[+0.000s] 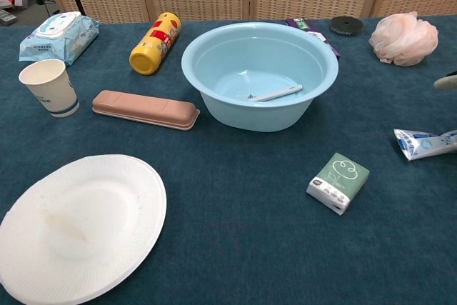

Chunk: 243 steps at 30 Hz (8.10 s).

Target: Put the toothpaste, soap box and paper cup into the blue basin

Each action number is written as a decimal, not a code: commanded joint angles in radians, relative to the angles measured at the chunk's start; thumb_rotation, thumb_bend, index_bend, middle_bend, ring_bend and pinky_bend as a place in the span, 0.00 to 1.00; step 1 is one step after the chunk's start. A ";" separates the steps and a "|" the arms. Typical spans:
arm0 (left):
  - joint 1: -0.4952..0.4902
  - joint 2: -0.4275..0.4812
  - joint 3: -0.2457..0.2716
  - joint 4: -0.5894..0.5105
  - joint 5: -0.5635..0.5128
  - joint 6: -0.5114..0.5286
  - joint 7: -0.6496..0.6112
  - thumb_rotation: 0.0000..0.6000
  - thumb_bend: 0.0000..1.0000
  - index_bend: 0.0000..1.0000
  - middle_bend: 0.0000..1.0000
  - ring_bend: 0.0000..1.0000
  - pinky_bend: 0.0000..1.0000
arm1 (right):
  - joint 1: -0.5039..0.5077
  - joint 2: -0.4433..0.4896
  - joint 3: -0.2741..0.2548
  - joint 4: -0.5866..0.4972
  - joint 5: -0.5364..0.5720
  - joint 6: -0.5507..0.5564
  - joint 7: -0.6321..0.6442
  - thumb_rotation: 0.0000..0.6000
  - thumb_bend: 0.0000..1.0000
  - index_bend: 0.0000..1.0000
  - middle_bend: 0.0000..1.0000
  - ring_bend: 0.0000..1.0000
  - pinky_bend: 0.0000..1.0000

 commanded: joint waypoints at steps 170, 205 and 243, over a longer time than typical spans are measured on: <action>-0.015 0.009 0.055 -0.030 0.085 -0.033 -0.076 1.00 0.28 0.00 0.00 0.00 0.09 | 0.444 -0.036 0.034 -0.256 0.394 0.272 -0.483 1.00 0.16 0.33 0.05 0.00 0.37; -0.012 0.016 0.046 -0.030 0.057 -0.033 -0.076 1.00 0.27 0.00 0.00 0.00 0.09 | 0.193 -0.195 -0.132 -0.334 0.194 0.230 -0.448 1.00 0.13 0.20 0.00 0.00 0.34; -0.006 0.034 0.032 -0.037 0.041 -0.019 -0.095 1.00 0.27 0.00 0.00 0.00 0.09 | 0.166 -0.336 -0.084 -0.157 0.280 0.118 -0.345 1.00 0.14 0.20 0.00 0.00 0.34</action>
